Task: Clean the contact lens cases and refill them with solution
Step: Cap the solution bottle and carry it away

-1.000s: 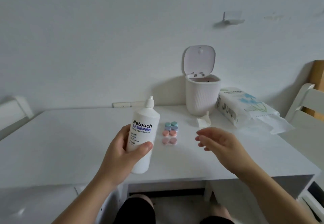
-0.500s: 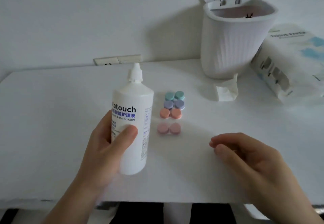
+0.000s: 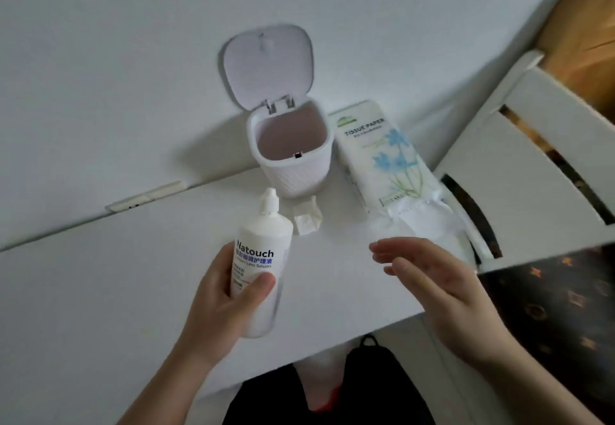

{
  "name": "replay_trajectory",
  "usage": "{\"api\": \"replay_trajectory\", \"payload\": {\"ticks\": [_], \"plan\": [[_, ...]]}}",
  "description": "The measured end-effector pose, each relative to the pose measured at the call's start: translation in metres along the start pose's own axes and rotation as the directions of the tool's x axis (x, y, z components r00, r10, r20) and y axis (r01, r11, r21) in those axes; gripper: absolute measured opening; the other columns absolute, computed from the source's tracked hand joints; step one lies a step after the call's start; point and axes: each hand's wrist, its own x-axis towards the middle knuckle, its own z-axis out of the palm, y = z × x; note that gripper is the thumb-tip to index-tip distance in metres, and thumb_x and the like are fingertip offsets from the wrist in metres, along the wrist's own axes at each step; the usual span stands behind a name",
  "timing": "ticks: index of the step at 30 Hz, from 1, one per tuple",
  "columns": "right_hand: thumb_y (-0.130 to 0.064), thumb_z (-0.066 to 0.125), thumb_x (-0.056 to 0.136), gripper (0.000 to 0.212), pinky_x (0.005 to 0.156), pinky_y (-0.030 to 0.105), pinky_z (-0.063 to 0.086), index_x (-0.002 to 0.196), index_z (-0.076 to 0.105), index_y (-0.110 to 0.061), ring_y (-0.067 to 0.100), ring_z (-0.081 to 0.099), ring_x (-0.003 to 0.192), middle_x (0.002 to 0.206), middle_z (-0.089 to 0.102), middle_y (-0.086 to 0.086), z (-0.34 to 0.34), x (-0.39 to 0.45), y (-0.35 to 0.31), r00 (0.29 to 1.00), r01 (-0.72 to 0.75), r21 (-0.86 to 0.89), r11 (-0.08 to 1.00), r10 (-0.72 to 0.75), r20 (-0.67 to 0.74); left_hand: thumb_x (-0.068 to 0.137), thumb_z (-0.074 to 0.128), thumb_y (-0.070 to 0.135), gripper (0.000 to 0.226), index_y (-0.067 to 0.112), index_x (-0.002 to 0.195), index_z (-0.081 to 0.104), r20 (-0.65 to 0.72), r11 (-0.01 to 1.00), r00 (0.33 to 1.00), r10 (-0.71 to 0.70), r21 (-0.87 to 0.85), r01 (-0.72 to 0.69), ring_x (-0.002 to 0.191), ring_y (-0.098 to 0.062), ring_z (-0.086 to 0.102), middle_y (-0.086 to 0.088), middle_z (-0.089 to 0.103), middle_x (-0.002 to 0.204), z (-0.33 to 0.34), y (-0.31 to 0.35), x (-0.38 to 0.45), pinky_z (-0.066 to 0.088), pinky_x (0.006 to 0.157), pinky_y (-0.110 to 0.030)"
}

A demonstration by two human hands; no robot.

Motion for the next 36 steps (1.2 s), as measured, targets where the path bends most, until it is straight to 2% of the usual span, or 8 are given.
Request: {"api": "replay_trajectory", "payload": {"ticks": [2,7,12,16,21,27,34,36], "plan": [[-0.025,0.058,0.093,0.024,0.096,0.037,0.055,0.112,0.073,-0.031,0.017,0.068,0.113,0.116,0.074,-0.003,-0.02,-0.03,-0.013,0.994,-0.013,-0.014,1.0,0.012,-0.11,0.069,0.072,0.046,0.042,0.026,0.104,0.066,0.133,0.998,0.991,0.023,0.047,-0.029,0.079,-0.003,0.066,0.005,0.073,0.091,0.023,0.022,0.004,0.05,0.069,-0.013],[-0.029,0.064,0.097,0.015,0.088,0.023,0.054,0.107,0.075,-0.03,0.013,0.071,0.104,0.108,0.076,-0.003,-0.049,-0.119,-0.015,0.878,-0.08,0.022,0.997,0.081,-0.472,0.067,0.074,0.048,0.039,0.038,0.103,0.065,0.463,0.986,0.884,0.069,0.103,-0.13,0.083,-0.008,0.069,0.003,0.074,0.096,0.091,0.049,0.023,0.052,0.071,-0.017],[-0.032,0.062,0.086,0.024,0.086,0.027,0.057,0.103,0.076,-0.021,0.015,0.073,0.098,0.103,0.078,0.001,-0.054,-0.213,0.0,0.561,-0.105,0.105,0.989,0.146,-0.815,0.071,0.073,0.053,0.036,0.044,0.104,0.064,0.739,0.949,0.665,0.111,0.121,-0.292,0.085,-0.009,0.071,0.008,0.074,0.099,0.177,0.064,0.021,0.055,0.069,-0.019],[-0.011,0.061,0.095,0.017,0.084,0.031,0.058,0.102,0.076,-0.016,0.016,0.074,0.095,0.101,0.078,0.002,-0.046,-0.275,0.02,0.28,-0.103,0.188,0.977,0.21,-0.937,0.069,0.072,0.056,0.045,0.036,0.108,0.062,0.88,0.932,0.466,0.095,0.086,-0.353,0.088,-0.009,0.071,0.012,0.073,0.1,0.248,0.069,0.002,0.057,0.068,-0.021],[-0.003,0.058,0.097,0.025,0.083,0.027,0.058,0.1,0.077,-0.019,0.017,0.074,0.095,0.1,0.078,0.003,-0.031,-0.332,0.037,-0.07,0.003,0.27,0.963,0.27,-0.96,0.065,0.071,0.055,0.055,0.031,0.113,0.061,0.977,0.932,0.213,0.024,0.055,-0.359,0.085,-0.004,0.071,0.016,0.074,0.098,0.332,0.071,-0.047,0.054,0.064,-0.012],[-0.004,0.059,0.098,0.03,0.078,0.022,0.058,0.098,0.077,-0.028,0.015,0.074,0.091,0.098,0.078,0.002,-0.03,-0.402,0.061,-0.383,0.153,0.306,0.939,0.342,-0.858,0.062,0.076,0.053,0.064,0.024,0.117,0.064,0.996,0.918,-0.056,-0.069,0.041,-0.396,0.085,-0.014,0.072,0.0,0.075,0.098,0.432,0.069,-0.133,0.058,0.066,-0.028],[-0.005,0.058,0.098,0.031,0.077,0.021,0.057,0.097,0.077,-0.029,0.017,0.074,0.088,0.095,0.078,0.003,-0.037,-0.48,0.073,-0.634,0.241,0.271,0.932,0.362,-0.683,0.065,0.074,0.047,0.052,0.026,0.111,0.067,0.927,0.881,-0.365,-0.087,-0.099,-0.462,0.08,-0.005,0.07,0.001,0.076,0.096,0.522,0.072,-0.249,0.053,0.066,-0.016],[-0.006,0.058,0.098,0.03,0.077,0.021,0.057,0.099,0.076,-0.03,0.016,0.074,0.088,0.095,0.078,0.003,-0.039,-0.496,0.075,-0.686,0.261,0.252,0.932,0.362,-0.631,0.064,0.074,0.046,0.053,0.026,0.112,0.067,0.889,0.874,-0.441,-0.125,-0.111,-0.473,0.081,-0.007,0.07,0.0,0.076,0.095,0.543,0.072,-0.279,0.054,0.067,-0.019]]}}
